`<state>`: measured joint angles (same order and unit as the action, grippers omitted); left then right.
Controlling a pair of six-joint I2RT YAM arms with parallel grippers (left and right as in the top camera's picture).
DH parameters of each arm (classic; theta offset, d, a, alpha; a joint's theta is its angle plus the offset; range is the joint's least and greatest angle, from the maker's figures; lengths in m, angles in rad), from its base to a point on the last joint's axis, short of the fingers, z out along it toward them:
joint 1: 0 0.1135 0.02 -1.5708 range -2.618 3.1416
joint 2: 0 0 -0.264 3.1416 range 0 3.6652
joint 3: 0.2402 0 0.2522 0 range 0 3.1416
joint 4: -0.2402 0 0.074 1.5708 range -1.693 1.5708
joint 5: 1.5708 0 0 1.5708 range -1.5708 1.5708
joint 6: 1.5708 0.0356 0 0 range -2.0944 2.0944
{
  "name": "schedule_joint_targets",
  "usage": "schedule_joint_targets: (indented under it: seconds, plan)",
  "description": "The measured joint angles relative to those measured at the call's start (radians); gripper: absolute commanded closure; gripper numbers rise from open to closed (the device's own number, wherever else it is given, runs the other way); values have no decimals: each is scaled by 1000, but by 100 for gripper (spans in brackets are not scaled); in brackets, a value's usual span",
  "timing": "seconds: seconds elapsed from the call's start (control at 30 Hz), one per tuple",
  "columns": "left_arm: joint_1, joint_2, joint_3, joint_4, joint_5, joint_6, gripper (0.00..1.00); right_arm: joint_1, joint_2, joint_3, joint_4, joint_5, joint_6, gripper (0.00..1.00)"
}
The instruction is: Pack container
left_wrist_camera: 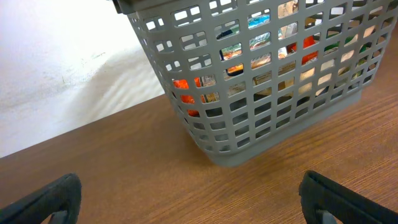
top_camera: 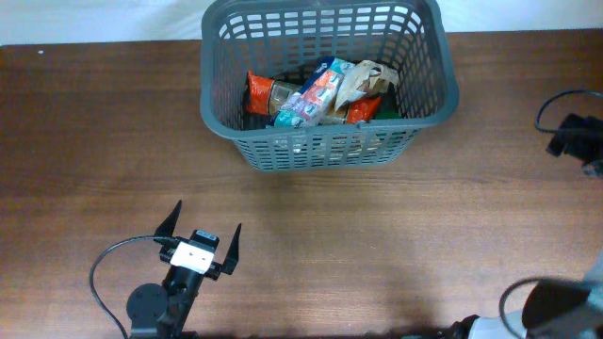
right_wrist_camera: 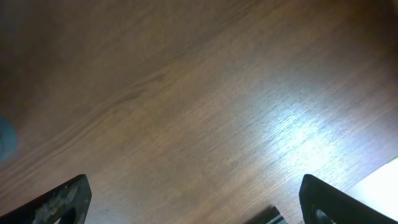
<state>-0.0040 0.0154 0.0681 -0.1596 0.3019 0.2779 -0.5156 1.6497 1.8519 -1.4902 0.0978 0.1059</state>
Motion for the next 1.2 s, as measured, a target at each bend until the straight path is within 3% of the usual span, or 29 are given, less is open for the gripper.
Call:
schedule_joint_targets:
  seconds: [0.73,1.2]
  plan:
    - [0,0,0,0,0,0,1,0,-675,-1,-1,0,0,1]
    - [0,0,-1,0,0,0,1,0,-864,-1,-24,0,0,1]
